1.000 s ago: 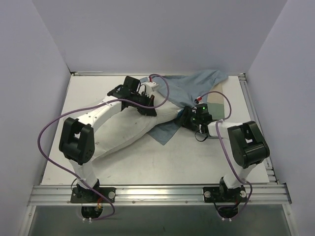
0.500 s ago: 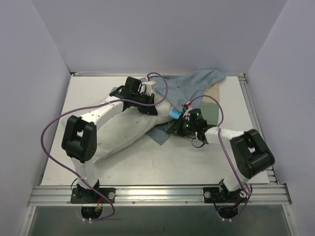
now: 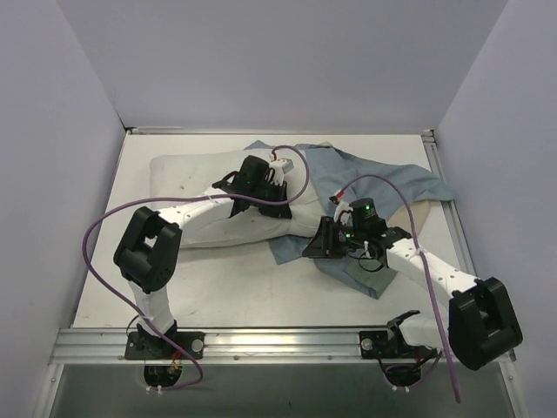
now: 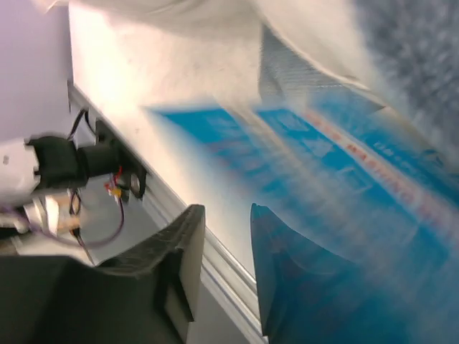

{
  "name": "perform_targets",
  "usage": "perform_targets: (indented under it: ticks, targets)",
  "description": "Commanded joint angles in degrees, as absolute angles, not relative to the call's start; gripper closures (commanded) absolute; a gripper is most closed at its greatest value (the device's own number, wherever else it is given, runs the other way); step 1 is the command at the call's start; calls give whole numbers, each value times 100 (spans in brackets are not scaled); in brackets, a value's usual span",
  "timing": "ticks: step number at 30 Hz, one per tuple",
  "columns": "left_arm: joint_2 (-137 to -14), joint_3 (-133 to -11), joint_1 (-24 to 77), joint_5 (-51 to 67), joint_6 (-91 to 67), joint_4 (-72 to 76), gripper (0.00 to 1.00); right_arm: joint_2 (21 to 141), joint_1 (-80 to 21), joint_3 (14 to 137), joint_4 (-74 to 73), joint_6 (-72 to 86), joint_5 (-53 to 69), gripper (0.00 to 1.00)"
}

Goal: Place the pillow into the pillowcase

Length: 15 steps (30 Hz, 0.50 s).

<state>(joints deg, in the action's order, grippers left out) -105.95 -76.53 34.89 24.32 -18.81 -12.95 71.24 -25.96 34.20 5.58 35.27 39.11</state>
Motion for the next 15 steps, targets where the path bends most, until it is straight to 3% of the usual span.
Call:
perform_targets:
  ticks: [1, 4, 7, 9, 15]
  targets:
    - [-10319, -7173, 3445, 2187, -2091, -765, 100, 6497, -2207, 4200, -964, 1974, 5149, 66]
    - [-10213, -6909, 3472, 2390, -2153, -712, 100, 5997, -1549, 4578, -2378, 919, 4958, 58]
    - [-10134, -6873, 3463, 2365, -1970, -878, 94, 5600, -830, 4807, -3445, 614, 4219, 41]
    - [-10064, -6882, 3463, 2233, -1820, -1071, 91, 5721, -895, 5157, -3751, 170, 3488, 45]
    - [-9958, -6978, 3384, 2119, -1284, -1476, 75, 7801, -353, 6285, -5527, -1307, 1734, 49]
